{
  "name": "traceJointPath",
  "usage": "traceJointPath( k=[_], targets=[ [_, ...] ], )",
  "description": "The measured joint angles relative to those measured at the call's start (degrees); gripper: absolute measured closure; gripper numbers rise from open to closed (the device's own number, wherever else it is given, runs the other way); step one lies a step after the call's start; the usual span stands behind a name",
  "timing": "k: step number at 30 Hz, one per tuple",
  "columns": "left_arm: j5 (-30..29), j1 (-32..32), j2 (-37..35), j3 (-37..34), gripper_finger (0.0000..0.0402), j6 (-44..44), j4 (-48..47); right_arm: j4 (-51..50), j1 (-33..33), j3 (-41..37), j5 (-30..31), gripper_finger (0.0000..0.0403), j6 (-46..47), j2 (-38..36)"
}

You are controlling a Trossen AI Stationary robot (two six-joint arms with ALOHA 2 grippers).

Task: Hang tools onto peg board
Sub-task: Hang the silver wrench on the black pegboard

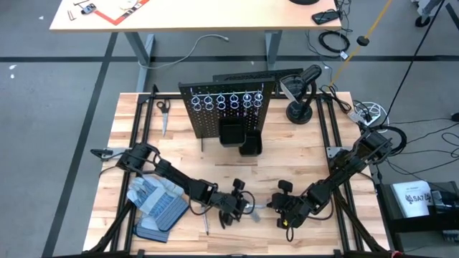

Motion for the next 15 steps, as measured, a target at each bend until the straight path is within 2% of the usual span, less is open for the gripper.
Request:
traceJointPath(
  k=[4,15],
  targets=[
    [0.76,-0.21,0.0,0.11,0.0379,0.09,2.07,-0.03,0.01,-0.04,0.04,0.0403,0.03,0.08],
    [1.87,-0.18,-0.11,0.15,0.0382,-1.58,1.72,0.01,-0.04,-0.03,-0.46,0.0403,0.12,0.04]
  ],
)
